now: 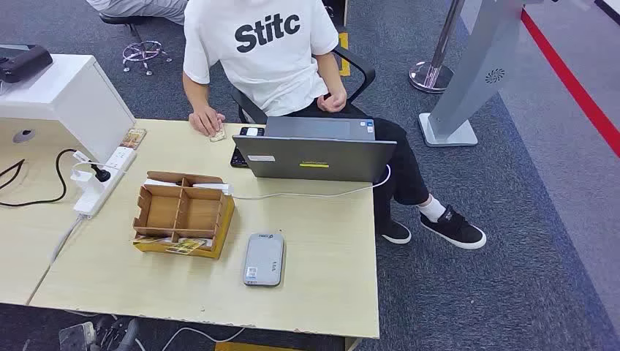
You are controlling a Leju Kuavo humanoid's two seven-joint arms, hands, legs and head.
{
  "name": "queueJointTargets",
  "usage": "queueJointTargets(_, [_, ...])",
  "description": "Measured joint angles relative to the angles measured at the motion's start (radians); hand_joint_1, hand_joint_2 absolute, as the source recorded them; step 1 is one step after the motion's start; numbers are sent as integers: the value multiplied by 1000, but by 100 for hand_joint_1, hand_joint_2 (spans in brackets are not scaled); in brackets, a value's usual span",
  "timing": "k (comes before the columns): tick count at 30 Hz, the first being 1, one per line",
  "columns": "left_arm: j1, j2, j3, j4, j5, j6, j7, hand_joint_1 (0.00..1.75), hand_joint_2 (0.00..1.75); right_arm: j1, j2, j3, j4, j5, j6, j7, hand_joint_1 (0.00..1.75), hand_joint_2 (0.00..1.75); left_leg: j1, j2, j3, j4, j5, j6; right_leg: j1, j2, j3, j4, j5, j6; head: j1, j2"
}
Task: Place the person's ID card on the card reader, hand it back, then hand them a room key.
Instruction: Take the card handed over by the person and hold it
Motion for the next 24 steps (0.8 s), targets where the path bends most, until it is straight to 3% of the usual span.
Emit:
queueJointTargets(8, [40,-64,49,-176,22,24,-86,0,175,-5,6,-41,-10,110,27,-69,0,175,1,-1,-2,1,0,0,0,-1,-2,0,0,0,0,0])
queueJointTargets(19, [-42,-135,317,-292,80,5,-206,0,175,-20,8,-89,-13,298,59,-154,0,175,0,-3,-2,0,0,0,0,-2,-1,0,0,0,0,0])
queueJointTargets(24, [-38,-161,346,-400,90,45,-275,0,175,-24,8,-114,-14,364,69,-183,0,175,0,-3,-2,1,0,0,0,-2,-1,0,0,0,1,0])
